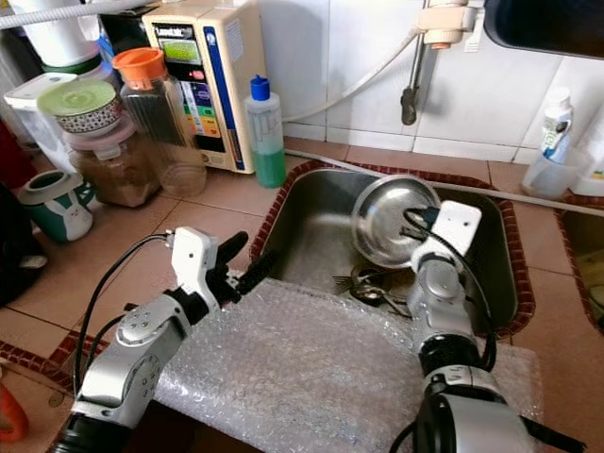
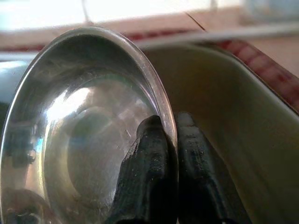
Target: Kitchen organization
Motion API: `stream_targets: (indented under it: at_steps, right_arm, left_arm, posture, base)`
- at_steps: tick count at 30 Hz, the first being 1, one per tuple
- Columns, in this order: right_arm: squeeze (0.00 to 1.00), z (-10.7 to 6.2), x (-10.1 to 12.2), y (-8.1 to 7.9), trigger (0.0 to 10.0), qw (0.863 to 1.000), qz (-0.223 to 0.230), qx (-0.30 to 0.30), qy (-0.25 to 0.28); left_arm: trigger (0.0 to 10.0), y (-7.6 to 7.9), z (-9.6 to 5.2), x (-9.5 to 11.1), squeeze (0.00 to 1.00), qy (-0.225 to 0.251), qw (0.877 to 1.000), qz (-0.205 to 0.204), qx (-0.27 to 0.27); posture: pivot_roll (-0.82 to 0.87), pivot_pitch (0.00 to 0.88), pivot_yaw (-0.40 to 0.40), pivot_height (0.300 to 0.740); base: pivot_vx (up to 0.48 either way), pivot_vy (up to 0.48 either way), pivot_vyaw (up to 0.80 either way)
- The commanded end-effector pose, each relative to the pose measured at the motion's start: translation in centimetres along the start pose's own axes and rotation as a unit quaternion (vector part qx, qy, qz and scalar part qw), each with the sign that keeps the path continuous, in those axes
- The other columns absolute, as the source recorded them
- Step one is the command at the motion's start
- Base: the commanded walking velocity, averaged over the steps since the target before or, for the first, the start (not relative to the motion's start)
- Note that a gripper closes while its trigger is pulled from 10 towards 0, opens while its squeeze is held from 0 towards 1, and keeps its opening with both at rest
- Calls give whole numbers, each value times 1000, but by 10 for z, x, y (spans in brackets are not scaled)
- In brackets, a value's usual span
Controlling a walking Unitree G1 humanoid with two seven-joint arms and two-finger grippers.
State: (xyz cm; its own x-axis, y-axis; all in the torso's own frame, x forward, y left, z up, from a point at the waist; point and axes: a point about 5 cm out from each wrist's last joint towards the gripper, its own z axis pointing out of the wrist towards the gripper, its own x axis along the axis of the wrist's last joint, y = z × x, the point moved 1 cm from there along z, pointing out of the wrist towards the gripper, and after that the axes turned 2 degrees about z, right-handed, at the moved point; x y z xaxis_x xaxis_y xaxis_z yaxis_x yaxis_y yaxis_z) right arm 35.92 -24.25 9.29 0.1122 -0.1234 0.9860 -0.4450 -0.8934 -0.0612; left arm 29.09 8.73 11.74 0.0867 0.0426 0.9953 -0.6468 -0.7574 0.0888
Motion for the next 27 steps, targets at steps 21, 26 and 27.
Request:
stream_targets:
  at_steps: [21, 26, 27]
  right_arm:
    - [1000, -14, -52, 10, 10000, 983, 118, -49, -129]
    - [1000, -11, -45, 5, 10000, 983, 140, -32, -117]
    - [1000, -11, -45, 5, 10000, 983, 140, -32, -117]
  left_arm:
    - [10000, 3, 3, 14, 1000, 7, 1000, 16, -11]
    - [10000, 1, 3, 14, 1000, 5, 1000, 21, -5]
    - [10000, 1, 3, 14, 1000, 5, 1000, 21, -5]
  posture:
    - [57, 0, 105, 740]
    - [56, 0, 106, 740]
    - [56, 0, 106, 740]
  base:
    - [0, 0, 0]
    - [0, 0, 0]
    - [0, 0, 0]
